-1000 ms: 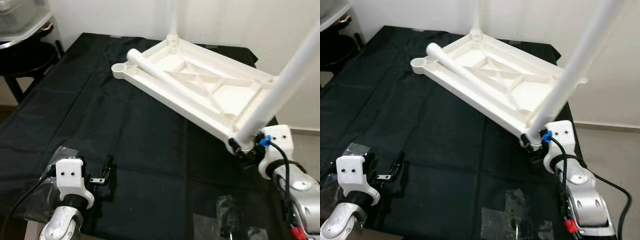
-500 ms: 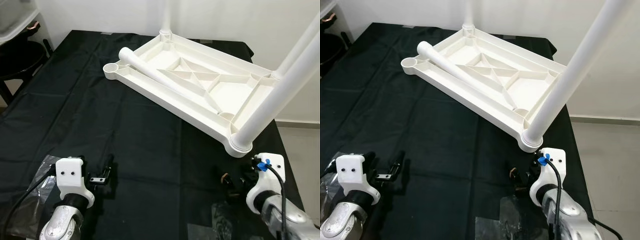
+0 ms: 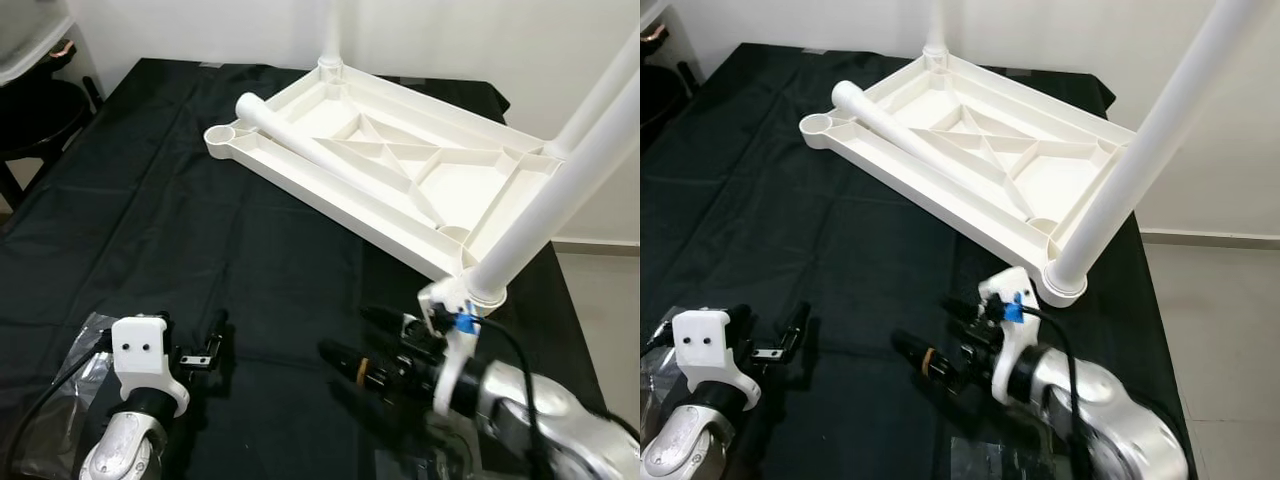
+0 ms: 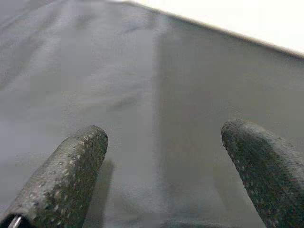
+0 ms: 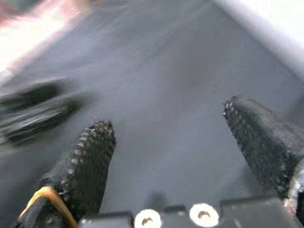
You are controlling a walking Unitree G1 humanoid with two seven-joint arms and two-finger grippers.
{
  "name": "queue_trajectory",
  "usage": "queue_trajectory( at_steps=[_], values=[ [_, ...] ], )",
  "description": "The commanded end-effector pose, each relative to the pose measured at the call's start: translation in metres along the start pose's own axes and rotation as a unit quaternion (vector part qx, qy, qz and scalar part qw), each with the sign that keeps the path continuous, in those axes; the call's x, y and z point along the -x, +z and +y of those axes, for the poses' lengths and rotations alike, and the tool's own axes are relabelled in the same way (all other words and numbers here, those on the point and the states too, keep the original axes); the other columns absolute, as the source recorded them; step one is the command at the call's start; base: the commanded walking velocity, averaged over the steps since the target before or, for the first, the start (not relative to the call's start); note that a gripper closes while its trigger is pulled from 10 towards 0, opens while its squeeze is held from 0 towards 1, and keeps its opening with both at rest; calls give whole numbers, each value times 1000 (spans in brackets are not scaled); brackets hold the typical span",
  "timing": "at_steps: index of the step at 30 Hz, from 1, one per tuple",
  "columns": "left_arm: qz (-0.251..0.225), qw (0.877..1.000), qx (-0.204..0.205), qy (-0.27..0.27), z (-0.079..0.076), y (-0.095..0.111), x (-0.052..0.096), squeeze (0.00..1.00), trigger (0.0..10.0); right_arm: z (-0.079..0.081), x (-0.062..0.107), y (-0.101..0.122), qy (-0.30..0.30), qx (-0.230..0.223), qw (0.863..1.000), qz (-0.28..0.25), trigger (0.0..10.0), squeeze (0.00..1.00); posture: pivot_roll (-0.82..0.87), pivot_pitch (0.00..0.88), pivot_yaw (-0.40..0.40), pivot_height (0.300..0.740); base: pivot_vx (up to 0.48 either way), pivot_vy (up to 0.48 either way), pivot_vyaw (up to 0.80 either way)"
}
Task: Building children table
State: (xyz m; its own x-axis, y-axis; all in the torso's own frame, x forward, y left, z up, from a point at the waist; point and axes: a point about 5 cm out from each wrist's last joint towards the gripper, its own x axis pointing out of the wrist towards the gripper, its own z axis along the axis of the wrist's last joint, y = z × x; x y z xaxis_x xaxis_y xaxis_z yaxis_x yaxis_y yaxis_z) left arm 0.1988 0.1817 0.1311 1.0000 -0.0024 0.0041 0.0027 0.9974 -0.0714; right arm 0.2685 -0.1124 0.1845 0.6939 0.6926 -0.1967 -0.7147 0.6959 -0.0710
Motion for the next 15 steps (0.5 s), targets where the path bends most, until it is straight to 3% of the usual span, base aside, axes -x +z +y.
queue_trajectory(
  at_steps=[1, 2, 4, 5, 8, 15],
  values=[
    [5, 1000, -3, 9, 1, 1, 4, 0, 10000, -21, -34, -4, -36, 94, 995, 13, 10000, 0, -5, 220, -44, 740, 0, 0, 0],
    [5, 1000, -3, 9, 1, 1, 4, 0, 10000, -21, -34, -4, -36, 94, 995, 13, 10000, 0, -5, 220, -44, 740, 0, 0, 0],
    [-7, 1000, -15, 13, 2, 8, 4, 0, 10000, -36, -59, 3, -56, 100, 993, 9, 10000, 0, 23, 240, -62, 740, 0, 0, 0],
    [-7, 1000, -15, 13, 2, 8, 4, 0, 10000, -36, -59, 3, -56, 100, 993, 9, 10000, 0, 23, 240, -62, 740, 0, 0, 0],
    [-21, 999, -26, 22, 4, 19, 7, 0, 10000, -56, -82, 17, -89, 91, 992, 5, 10000, 0, 48, 270, -66, 740, 0, 0, 0],
    [-33, 998, -47, 19, 4, 33, 11, 0, 10000, -73, -97, 39, -102, 121, 987, -5, 10000, 0, 65, 314, -60, 740, 0, 0, 0]
  ],
)
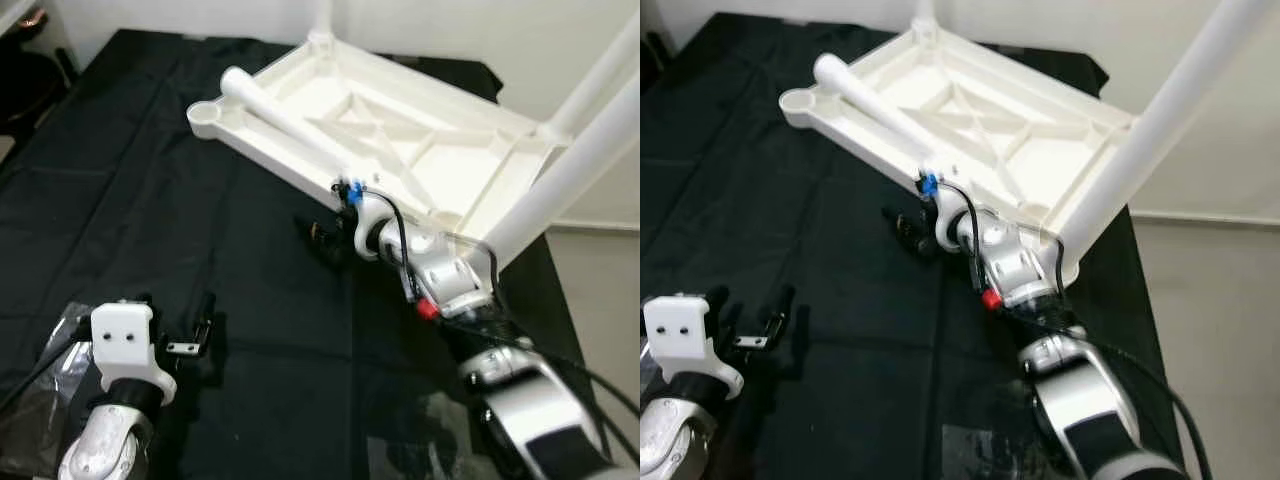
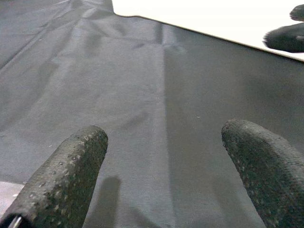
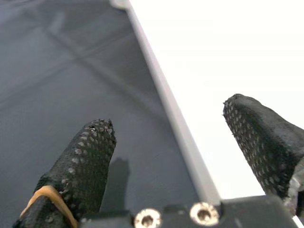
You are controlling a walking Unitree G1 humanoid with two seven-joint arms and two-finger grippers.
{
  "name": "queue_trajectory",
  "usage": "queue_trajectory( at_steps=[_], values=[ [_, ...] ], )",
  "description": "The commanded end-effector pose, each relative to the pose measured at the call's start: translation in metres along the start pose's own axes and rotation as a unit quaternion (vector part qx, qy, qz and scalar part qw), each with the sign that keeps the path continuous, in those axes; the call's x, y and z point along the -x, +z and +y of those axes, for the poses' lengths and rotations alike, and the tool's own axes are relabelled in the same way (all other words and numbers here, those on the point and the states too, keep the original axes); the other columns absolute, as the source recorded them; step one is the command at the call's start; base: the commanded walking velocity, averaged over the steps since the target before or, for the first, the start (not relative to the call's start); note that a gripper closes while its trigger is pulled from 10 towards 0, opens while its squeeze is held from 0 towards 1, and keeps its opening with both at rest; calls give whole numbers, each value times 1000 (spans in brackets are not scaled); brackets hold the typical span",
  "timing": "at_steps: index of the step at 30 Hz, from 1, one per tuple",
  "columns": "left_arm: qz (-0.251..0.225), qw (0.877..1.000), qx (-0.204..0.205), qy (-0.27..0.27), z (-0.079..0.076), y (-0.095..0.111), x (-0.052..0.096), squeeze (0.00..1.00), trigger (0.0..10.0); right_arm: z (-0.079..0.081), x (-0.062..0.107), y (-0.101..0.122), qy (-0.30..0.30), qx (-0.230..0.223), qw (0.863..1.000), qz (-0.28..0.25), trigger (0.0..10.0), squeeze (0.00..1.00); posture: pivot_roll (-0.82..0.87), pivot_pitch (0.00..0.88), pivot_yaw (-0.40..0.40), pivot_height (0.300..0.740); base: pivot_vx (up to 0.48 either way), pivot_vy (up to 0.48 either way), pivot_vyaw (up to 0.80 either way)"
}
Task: Building children table
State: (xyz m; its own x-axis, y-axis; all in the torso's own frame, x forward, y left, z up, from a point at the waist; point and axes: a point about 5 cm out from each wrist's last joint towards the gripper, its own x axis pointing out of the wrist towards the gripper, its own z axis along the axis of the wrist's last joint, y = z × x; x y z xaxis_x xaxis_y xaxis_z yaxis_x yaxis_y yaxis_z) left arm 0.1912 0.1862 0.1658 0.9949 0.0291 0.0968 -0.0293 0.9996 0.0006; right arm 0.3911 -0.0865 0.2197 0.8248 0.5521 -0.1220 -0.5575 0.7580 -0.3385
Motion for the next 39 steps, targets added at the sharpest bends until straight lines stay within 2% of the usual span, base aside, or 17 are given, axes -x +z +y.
queue_trajectory(
  at_steps=[1, 5, 9, 10, 11, 12, 19, 25, 27, 32, 33, 34, 35, 36, 38, 39],
  values=[
    [12, 1000, -12, 4, 3, 1, 4, 0, 10000, -1, -3, -8, -1, -1, 1000, 5, 10000, 0, 67, 334, -53, 740, 0, 0, 0],
    [3, 1000, -16, -1, 0, 9, 2, 0, 10000, -9, -6, -2, -5, -12, 1000, -4, 10000, 0, 68, 350, -43, 740, 0, 0, 0],
    [-6, 1000, -22, -17, -6, 16, -2, 0, 10000, -14, -7, -7, 0, -14, 1000, 18, 10000, 0, 62, 368, -31, 740, 0, 0, 0],
    [-7, 1000, -23, -20, -7, 17, -3, 0, 10000, -14, -7, -11, 6, -18, 999, 32, 3255, 0, 61, 369, -29, 740, 0, 0, 0],
    [-7, 1000, -23, -20, -7, 17, -3, 0, 10000, -14, -7, -11, 6, -18, 999, 32, 3255, 0, 61, 369, -29, 740, 0, 0, 0],
    [-6, 999, -23, -22, -8, 17, -3, 0, 10000, -14, -7, -13, 12, -20, 999, 40, 0, 0, 61, 369, -29, 740, 0, 0, 0],
    [-2, 1000, -23, -22, -7, 15, -3, 0, 10000, -16, -4, -15, 64, -22, 995, 73, 0, 0, 49, 359, -32, 740, 0, 0, 0],
    [-3, 1000, -22, -19, -7, 15, -6, 0, 10000, -24, -1, -11, 88, -7, 992, 93, 0, 0, 37, 342, -35, 740, 0, 0, 0],
    [-4, 1000, -22, -17, -8, 14, -9, 0, 10000, -28, 1, -7, 113, 13, 988, 107, 0, 0, 29, 326, -39, 740, 0, 0, 0],
    [-6, 1000, -22, -16, -8, 15, -11, 0, 10000, -30, 3, -3, 138, 27, 984, 107, 0, 0, 28, 320, -39, 740, 0, 0, 0],
    [-8, 1000, -22, -15, -9, 15, -13, 0, 10000, -30, 6, 2, 175, 47, 978, 102, 0, 0, 27, 311, -40, 740, 0, 0, 0],
    [-8, 1000, -22, -15, -9, 15, -13, 0, 10000, -30, 6, 2, 175, 47, 978, 102, 0, 0, 27, 311, -40, 740, 0, 0, 0],
    [-11, 1000, -22, -15, -9, 16, -15, 0, 10000, -28, 12, 5, 229, 76, 966, 92, 0, 0, 24, 297, -41, 740, 0, 0, 0],
    [-11, 1000, -22, -15, -9, 16, -15, 0, 10000, -28, 12, 5, 229, 76, 966, 92, 0, 0, 24, 297, -41, 740, 0, 0, 0],
    [-19, 999, -23, -13, -8, 18, -20, 0, 10000, -26, 29, 6, 320, 120, 936, 80, 0, 0, 21, 282, -42, 740, 0, 0, 0],
    [-19, 999, -23, -13, -8, 18, -20, 0, 10000, -26, 29, 6, 320, 120, 936, 80, 0, 0, 21, 282, -42, 740, 0, 0, 0]
  ],
)
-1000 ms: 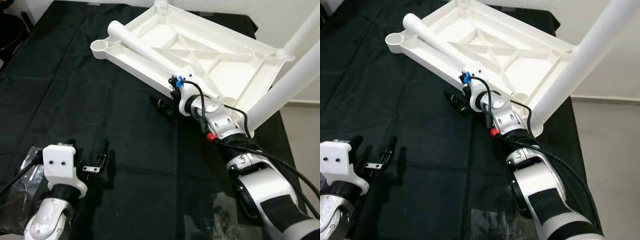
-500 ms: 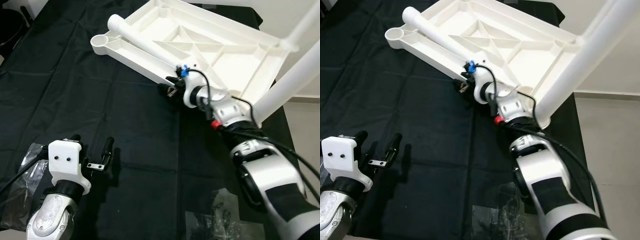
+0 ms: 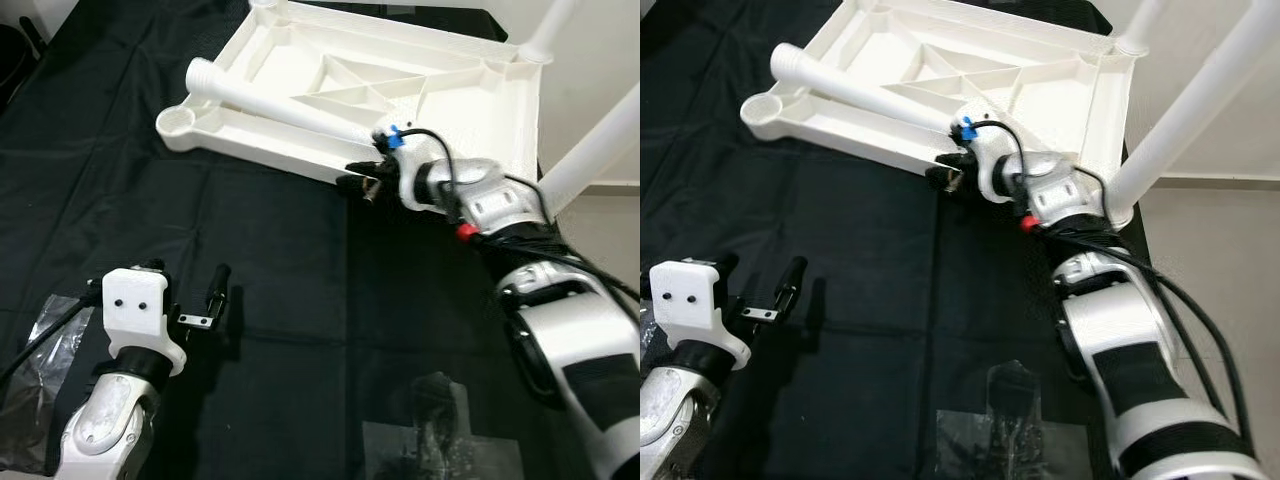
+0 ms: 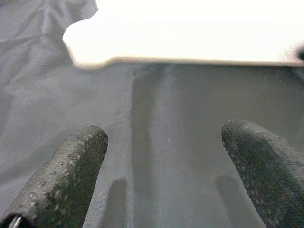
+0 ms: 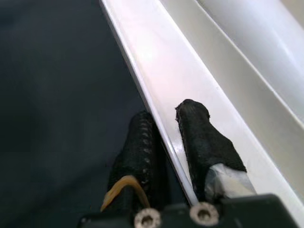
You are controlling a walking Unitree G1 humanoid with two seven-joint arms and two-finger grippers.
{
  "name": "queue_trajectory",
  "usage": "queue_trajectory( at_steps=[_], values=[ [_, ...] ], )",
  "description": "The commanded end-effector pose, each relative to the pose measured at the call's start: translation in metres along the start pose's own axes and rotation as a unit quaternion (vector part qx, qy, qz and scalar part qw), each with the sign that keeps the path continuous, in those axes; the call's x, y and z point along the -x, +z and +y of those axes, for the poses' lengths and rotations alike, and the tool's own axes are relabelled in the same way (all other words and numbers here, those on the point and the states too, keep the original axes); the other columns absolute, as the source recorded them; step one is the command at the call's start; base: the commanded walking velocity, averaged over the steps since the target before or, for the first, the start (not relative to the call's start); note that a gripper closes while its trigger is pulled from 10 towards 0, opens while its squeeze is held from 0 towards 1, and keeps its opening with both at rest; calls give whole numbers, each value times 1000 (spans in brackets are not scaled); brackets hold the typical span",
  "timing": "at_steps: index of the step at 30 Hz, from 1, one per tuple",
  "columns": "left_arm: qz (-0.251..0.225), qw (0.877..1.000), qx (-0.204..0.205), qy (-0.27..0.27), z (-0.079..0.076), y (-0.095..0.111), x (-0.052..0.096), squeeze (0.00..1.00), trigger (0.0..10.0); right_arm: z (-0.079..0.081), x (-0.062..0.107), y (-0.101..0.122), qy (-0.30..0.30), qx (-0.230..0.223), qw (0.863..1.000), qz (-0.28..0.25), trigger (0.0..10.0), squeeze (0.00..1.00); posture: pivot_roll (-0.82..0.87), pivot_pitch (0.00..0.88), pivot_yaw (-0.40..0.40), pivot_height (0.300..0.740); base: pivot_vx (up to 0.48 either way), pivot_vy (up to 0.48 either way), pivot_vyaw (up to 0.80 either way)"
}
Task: Building children table
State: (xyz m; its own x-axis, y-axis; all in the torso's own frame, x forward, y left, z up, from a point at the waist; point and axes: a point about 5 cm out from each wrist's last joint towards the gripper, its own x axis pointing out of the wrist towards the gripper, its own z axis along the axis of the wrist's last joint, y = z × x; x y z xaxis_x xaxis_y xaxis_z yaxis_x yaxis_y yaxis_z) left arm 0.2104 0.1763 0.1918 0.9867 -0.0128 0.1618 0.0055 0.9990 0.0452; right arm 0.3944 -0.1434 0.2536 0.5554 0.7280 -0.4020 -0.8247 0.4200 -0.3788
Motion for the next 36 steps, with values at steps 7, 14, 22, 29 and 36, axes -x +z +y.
queue_trajectory(
  at_steps=[7, 14, 22, 29, 36],
  values=[
    [-7, 1000, -10, 9, 6, 0, -7, 0, 10000, 47, 17, -6, 251, 89, 964, -4, 0, 0, 21, 259, -43, 740, 0, 0, 0],
    [-20, 1000, -12, 13, 9, 5, -12, 0, 10000, 57, 30, -14, 286, 97, 953, 12, 0, 0, 19, 241, -46, 740, 0, 0, 0],
    [-68, 998, -15, 12, 11, 26, -24, 0, 10000, 77, 70, -42, 344, 94, 931, 81, 0, 0, 28, 212, -50, 740, 0, 0, 0],
    [-78, 997, -15, 11, 12, 32, -27, 0, 10000, 79, 94, -57, 341, 80, 928, 124, 0, 0, 27, 208, -50, 740, 0, 0, 0],
    [-83, 997, -11, 3, 9, 34, -29, 0, 10000, 76, 122, -78, 311, 59, 927, 202, 0, 0, 25, 203, -47, 740, 0, 0, 0]
  ],
)
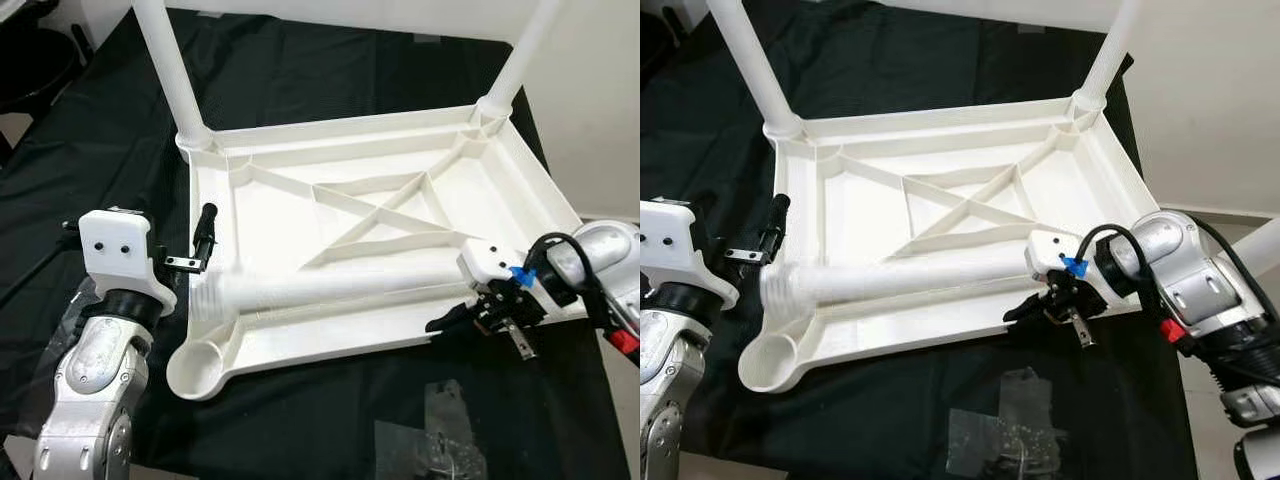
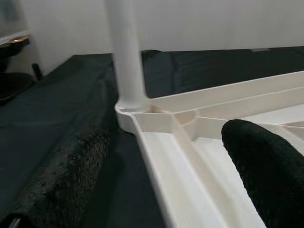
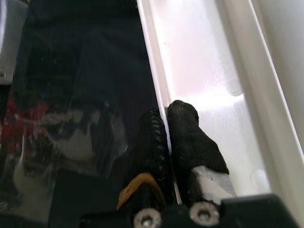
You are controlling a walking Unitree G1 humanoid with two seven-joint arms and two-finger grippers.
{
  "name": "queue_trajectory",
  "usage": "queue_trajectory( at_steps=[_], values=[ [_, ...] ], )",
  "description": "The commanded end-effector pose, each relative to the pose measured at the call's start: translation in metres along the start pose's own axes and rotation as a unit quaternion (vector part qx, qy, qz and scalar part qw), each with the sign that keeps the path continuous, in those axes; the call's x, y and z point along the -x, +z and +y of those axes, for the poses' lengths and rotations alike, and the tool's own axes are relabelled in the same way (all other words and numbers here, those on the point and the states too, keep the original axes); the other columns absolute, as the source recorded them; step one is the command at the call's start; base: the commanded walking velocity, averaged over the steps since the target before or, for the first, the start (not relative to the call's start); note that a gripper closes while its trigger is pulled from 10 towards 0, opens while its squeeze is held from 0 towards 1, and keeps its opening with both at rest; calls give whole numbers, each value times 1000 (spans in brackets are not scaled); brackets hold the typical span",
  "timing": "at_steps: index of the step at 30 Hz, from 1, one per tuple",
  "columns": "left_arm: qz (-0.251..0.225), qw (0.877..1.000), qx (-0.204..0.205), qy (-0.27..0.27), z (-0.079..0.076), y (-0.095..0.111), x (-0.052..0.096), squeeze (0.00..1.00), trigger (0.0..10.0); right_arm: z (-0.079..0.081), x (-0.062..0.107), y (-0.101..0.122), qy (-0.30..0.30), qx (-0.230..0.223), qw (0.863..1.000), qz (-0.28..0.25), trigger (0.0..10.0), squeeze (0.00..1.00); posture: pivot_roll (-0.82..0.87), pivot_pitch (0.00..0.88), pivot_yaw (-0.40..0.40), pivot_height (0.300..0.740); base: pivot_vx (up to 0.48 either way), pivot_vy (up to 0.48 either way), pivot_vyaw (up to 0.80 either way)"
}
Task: Building children table
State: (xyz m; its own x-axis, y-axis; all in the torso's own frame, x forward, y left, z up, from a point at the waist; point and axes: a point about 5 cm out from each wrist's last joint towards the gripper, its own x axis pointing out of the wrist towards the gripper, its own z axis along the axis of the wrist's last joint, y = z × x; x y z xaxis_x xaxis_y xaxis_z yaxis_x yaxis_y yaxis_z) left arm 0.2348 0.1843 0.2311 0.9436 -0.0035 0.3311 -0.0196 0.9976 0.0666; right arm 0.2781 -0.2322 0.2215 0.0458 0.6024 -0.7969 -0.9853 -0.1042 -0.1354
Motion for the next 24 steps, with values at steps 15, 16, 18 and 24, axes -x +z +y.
queue_trajectory(
  at_steps=[15, 16, 18, 24],
  values=[
    [13, 1000, 16, -18, -8, -4, 3, 0, 10000, 22, 17, -37, -14, -73, 987, 142, 0, 0, 17, 203, -44, 740, 0, 0, 0],
    [14, 1000, 17, -19, -8, -5, 3, 0, 10000, 20, 16, -35, -26, -64, 989, 134, 10000, 0, 17, 203, -44, 740, 0, 0, 0],
    [15, 1000, 17, -20, -9, -5, 3, 0, 10000, 17, 15, -30, -40, -60, 991, 115, 10000, 0, 17, 203, -44, 740, 0, 0, 0],
    [23, 999, 17, -23, -10, -9, 3, 0, 10000, 12, 14, 17, -44, -33, 994, -90, 10000, 1000, 17, 200, -40, 740, 0, 0, 0]
  ],
)
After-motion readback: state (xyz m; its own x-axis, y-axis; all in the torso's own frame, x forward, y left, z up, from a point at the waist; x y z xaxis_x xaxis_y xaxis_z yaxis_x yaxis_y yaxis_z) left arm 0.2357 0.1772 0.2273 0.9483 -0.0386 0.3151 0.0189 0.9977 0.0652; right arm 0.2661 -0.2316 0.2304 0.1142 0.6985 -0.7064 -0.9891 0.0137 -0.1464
